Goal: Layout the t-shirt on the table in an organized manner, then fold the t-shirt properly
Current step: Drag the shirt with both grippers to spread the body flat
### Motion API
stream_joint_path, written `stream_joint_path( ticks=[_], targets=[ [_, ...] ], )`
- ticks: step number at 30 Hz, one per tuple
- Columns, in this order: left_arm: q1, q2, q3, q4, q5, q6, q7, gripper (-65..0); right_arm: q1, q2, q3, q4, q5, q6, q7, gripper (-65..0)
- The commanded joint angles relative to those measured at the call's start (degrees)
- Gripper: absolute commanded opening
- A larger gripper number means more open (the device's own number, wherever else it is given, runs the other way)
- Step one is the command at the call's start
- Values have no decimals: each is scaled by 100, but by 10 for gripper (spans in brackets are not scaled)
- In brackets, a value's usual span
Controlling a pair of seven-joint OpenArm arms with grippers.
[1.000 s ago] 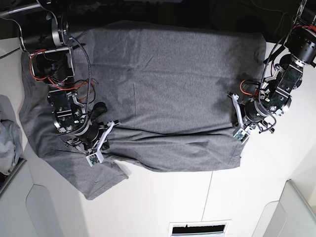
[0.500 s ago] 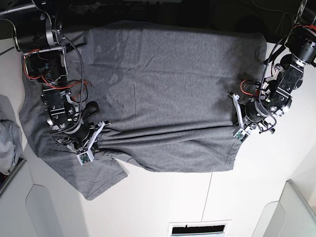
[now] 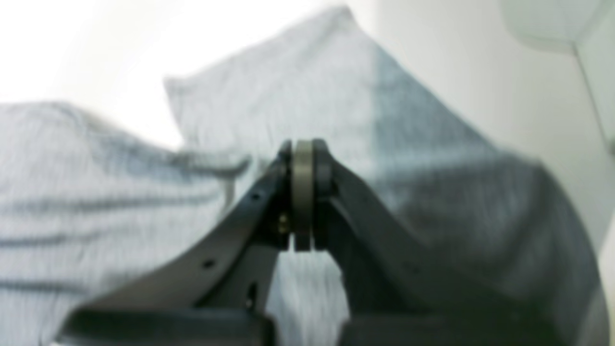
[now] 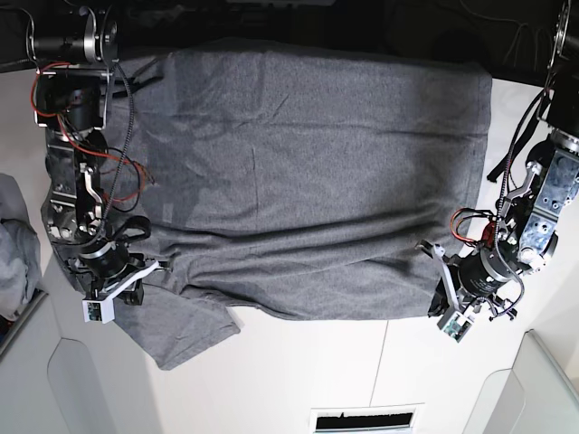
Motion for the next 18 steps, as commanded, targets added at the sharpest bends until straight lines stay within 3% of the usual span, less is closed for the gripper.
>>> stream_joint_path(
  ticks=[1,4,7,12,18],
  targets=[
    [-179,66,-20,-155,-42,-42,-46,-650,-44,17,76,205,144,118,-26,-650],
    [-492,415,-20,-892,-85,-337,96,-650,-483,20,254,487,426,297,-354,-650],
    [-522,542,15,-1211,-382,-789,170,-650,-1014,22,398,857,472,354,-420,-650],
    [-549,586,299,-1513,-442,-509,-389,-650,-1633,17,553,1067,463,315,-52,-650],
    [-890,1078,299,-2439,-269,-476,-417,-650,-1720,31,553,1056,229,306,-179,-650]
  ],
)
